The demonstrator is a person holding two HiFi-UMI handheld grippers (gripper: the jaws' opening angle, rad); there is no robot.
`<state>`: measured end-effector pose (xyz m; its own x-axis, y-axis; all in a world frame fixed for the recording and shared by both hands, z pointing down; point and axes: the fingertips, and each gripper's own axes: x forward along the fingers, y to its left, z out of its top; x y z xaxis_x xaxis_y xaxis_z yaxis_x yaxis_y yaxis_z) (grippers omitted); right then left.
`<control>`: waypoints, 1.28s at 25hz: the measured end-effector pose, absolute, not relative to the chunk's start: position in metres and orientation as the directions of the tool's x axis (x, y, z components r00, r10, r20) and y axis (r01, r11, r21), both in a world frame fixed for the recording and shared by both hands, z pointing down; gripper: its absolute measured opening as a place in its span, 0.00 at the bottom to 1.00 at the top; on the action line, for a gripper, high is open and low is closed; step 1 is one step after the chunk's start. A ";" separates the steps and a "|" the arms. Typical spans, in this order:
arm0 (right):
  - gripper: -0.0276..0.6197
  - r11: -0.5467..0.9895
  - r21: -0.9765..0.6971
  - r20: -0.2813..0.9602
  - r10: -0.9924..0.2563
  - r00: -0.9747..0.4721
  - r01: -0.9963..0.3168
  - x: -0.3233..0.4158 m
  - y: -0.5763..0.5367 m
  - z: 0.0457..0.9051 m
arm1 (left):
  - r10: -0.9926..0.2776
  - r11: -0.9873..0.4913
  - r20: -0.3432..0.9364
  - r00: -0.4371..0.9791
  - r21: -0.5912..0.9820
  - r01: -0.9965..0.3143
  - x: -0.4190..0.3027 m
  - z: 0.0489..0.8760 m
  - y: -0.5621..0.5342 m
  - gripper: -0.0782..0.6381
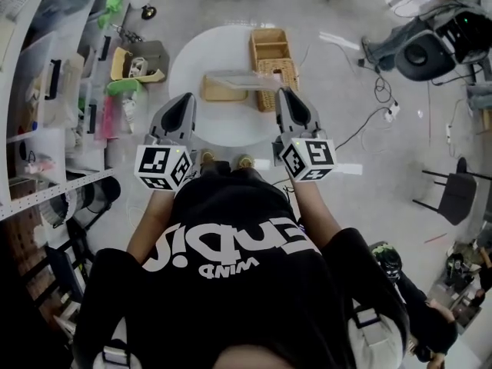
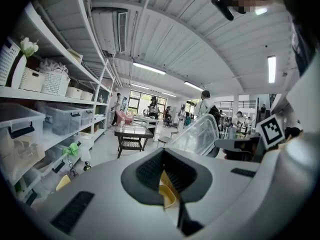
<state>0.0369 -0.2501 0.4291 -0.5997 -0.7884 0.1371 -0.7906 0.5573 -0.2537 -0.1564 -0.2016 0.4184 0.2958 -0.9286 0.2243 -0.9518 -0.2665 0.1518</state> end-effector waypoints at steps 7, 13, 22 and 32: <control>0.10 0.596 -0.225 0.154 -0.760 -0.632 -0.771 0.067 -0.220 0.432 | -0.937 -0.244 0.213 0.277 0.170 -0.955 -0.128 0.411 -0.188 0.11; 0.10 0.595 -0.224 0.150 -0.762 -0.630 -0.772 0.084 -0.210 0.431 | -0.942 -0.234 0.207 0.263 0.156 -0.960 -0.120 0.403 -0.176 0.11; 0.10 0.548 -0.231 0.128 -0.802 -0.583 -0.804 0.075 -0.155 0.421 | -0.941 -0.255 0.192 0.280 0.145 -0.956 -0.136 0.396 -0.119 0.11; 0.10 0.476 -0.223 0.122 -0.852 -0.509 -0.851 0.069 -0.064 0.410 | -0.920 -0.343 0.150 0.361 0.134 -0.930 -0.149 0.390 -0.048 0.11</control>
